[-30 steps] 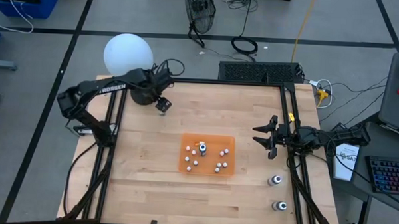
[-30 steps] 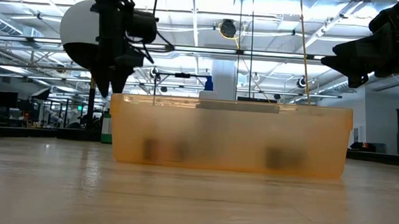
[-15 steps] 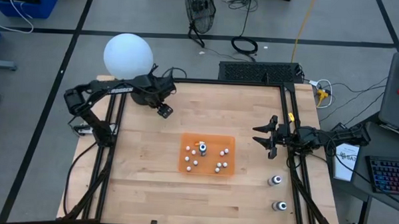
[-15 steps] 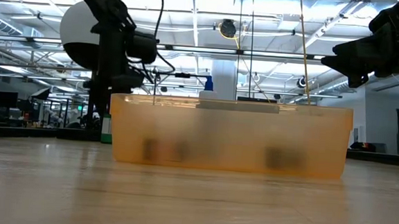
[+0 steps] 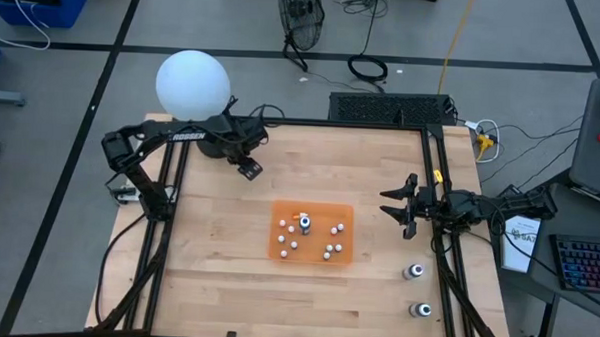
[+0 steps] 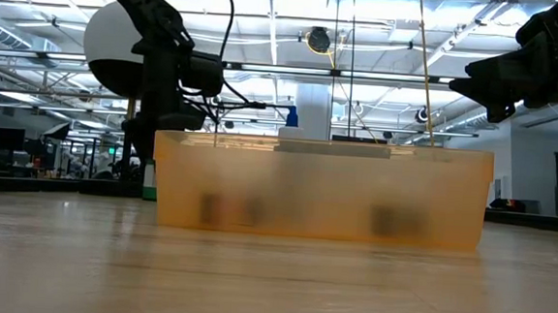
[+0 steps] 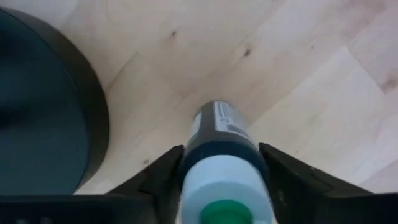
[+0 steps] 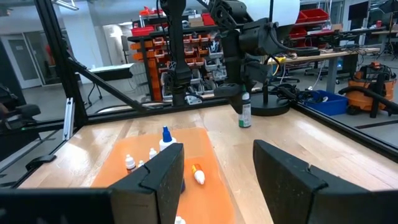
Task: Pick & Place food coloring
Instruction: Put the large green food coloring bottle into the container
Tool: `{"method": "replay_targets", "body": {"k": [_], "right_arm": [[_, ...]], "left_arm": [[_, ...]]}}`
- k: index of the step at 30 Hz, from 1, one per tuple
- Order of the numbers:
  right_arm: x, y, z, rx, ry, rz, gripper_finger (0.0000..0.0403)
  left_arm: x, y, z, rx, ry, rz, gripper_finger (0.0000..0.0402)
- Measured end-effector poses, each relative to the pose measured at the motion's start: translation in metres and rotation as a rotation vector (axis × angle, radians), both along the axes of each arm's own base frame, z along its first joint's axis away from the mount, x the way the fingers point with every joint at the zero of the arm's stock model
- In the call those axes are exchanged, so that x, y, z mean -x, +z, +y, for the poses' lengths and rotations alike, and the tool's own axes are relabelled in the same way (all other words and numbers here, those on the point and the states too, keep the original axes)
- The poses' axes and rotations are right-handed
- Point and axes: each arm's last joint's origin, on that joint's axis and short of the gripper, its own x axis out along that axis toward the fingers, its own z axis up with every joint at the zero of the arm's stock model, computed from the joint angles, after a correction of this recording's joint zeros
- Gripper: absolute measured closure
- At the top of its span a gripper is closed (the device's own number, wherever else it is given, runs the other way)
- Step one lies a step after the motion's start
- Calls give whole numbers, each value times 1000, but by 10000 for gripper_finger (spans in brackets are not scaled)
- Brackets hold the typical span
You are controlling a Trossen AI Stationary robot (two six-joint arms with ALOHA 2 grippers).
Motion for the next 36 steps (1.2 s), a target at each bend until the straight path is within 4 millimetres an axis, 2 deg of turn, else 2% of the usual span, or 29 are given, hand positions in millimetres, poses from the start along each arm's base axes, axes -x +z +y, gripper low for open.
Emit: {"method": "replay_targets", "body": {"k": [3,4,8,10,13,16,21,24,26,29,33,36], "right_arm": [[0,0,0,0,0,0,220],[0,0,0,0,0,0,220],[0,0,0,0,0,0,220],[0,0,0,0,0,0,220],[0,0,0,0,0,0,220],[0,0,0,0,0,0,220],[0,0,0,0,0,0,220],[0,0,0,0,0,0,220],[0,0,0,0,0,0,220],[0,0,0,0,0,1,220],[0,0,0,0,0,0,220],[0,0,0,0,0,0,220]], "left_arm": [[-3,0,-4,-2,-20,-1,259],[-3,0,-5,0,-27,-1,267],[-12,3,-20,7,-78,9,266],[-20,12,-33,7,-124,3,266],[-36,37,-58,-17,-207,-5,266],[-51,75,-88,-81,-261,-24,266],[-76,142,-150,-168,-398,-231,266],[-91,164,-185,-207,-486,-315,266],[-105,166,-202,-226,-541,-305,266],[-135,160,-219,-228,-618,-266,266],[-173,141,-230,-199,-741,-176,266],[-193,120,-235,-174,-794,-118,266]]}}
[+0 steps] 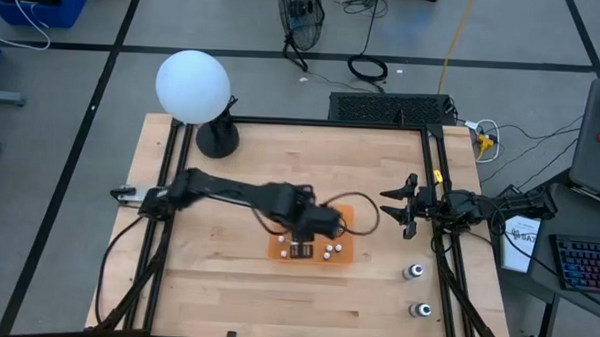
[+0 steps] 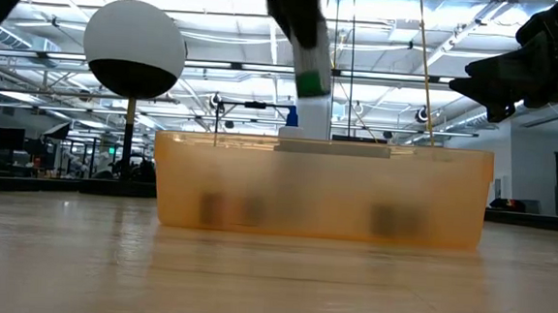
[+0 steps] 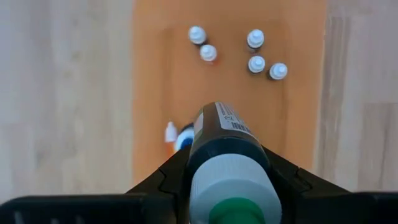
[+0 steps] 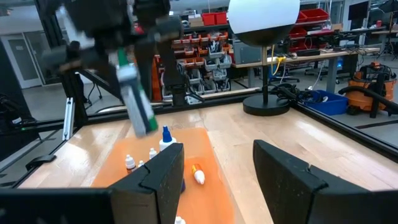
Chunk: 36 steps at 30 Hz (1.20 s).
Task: Pick & Place food coloring
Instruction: Put the large green food coloring bottle into the container, then put the large purple food coloring bottle into the container
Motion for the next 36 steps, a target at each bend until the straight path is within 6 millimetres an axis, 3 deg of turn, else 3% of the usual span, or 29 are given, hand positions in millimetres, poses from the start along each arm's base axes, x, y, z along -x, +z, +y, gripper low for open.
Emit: {"method": "replay_targets", "body": {"k": [6,16,21,28,30,36], "right_arm": [[0,0,0,0,0,0,220],[0,0,0,0,0,0,220],[0,0,0,0,0,0,220],[0,0,0,0,0,0,220],[0,0,0,0,0,0,220],[0,0,0,0,0,0,220]], "left_arm": [[-18,-42,-5,28,-28,108,266],[-28,-99,-9,86,-33,173,266],[-28,-114,-10,129,-43,167,266],[-28,-115,-10,146,-34,172,266],[-28,-112,-10,149,-25,175,241],[-30,-86,-12,165,-13,150,82]]}}
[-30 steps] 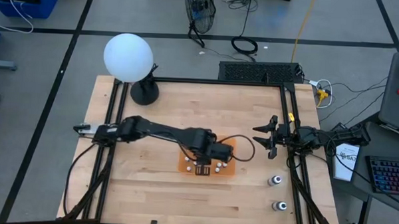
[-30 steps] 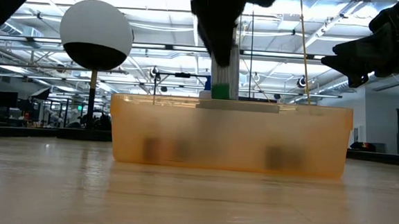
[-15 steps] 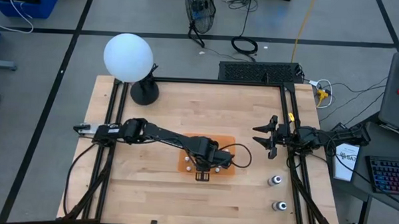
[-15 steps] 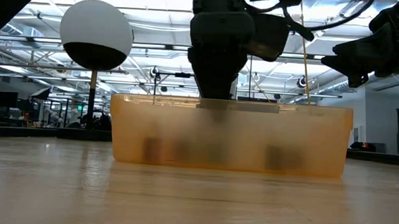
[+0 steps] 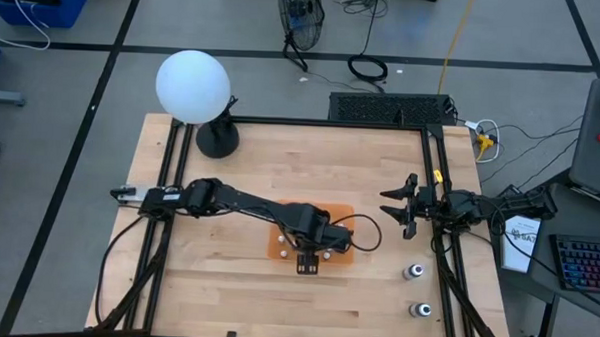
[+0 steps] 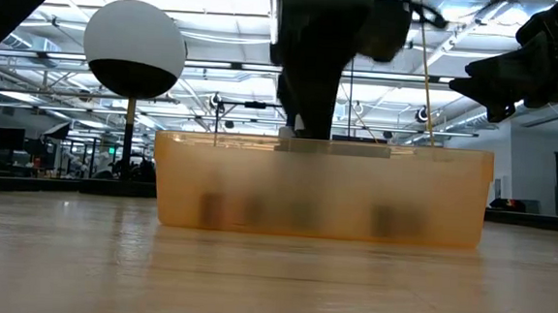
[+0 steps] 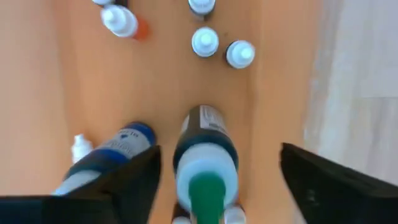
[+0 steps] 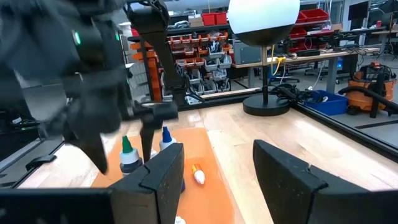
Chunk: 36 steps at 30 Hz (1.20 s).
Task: Pick & Place food coloring
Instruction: Put the large purple food coloring bottle into the container
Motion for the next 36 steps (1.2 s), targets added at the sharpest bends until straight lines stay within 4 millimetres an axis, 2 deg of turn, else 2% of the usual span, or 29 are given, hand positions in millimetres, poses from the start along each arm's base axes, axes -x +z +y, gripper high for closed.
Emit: {"method": "replay_targets", "body": {"k": [4,6,9,12,17,20,23,26,29,33,36], "right_arm": [[0,0,0,0,0,0,220],[0,0,0,0,0,1,220],[0,0,0,0,0,0,220],[0,0,0,0,0,0,220],[0,0,0,0,0,0,220],[0,0,0,0,0,0,220],[0,0,0,0,0,0,220],[0,0,0,0,0,0,220],[0,0,0,0,0,0,220],[0,0,0,0,0,0,220],[0,0,0,0,0,0,220]], "left_arm": [[0,28,1,-3,-38,-47,15],[7,48,2,-10,-74,-98,12],[26,93,8,-84,-69,-213,32],[50,143,10,-221,-6,-388,51],[107,213,-1,-389,59,-621,72],[141,236,-7,-487,103,-707,81],[177,252,-5,-550,180,-781,88],[215,259,1,-614,252,-868,91],[242,245,8,-606,290,-939,90],[254,203,17,-492,327,-1057,85],[252,162,26,-375,249,-1150,81]]}}
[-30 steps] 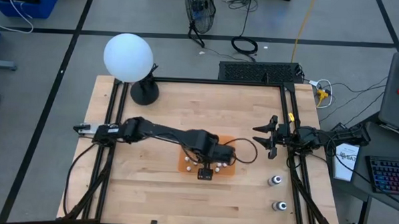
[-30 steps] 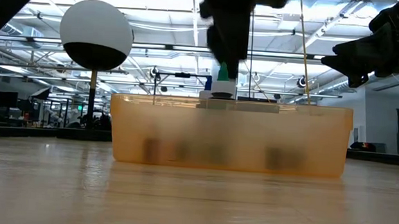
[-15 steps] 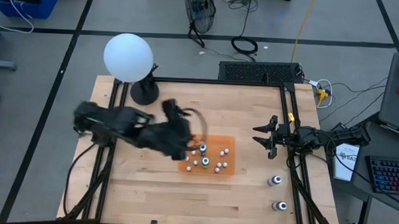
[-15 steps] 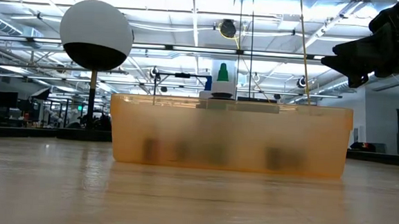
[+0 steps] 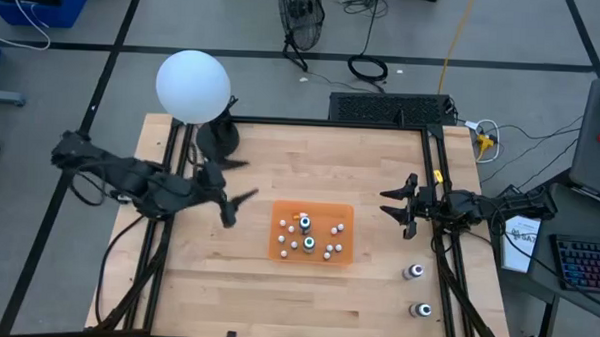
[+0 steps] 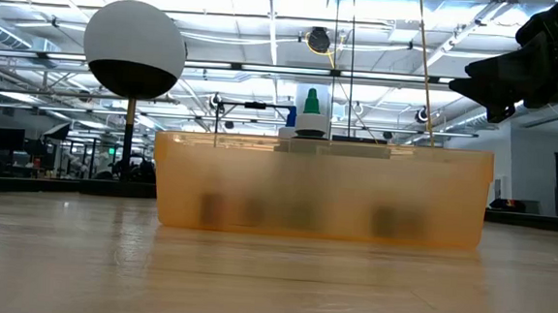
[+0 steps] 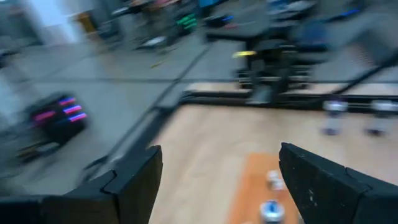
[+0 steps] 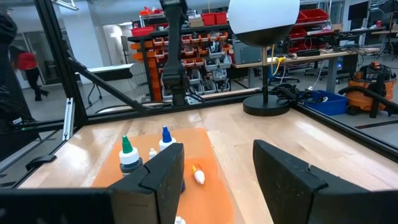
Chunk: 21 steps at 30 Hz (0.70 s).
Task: Pick & Place food coloring
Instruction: Put the large purple food coloring bottle into the container
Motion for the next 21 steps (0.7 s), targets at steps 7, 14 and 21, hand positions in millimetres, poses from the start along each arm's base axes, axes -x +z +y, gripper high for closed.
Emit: {"method": "replay_targets", "body": {"k": [7,14,21], "right_arm": [[0,0,0,0,0,0,220],[0,0,0,0,0,0,220],[0,0,0,0,0,0,220]], "left_arm": [[-4,-91,19,51,-320,-196,90],[24,-140,43,108,-193,-142,89],[79,-122,67,146,-88,-218,76]]}}
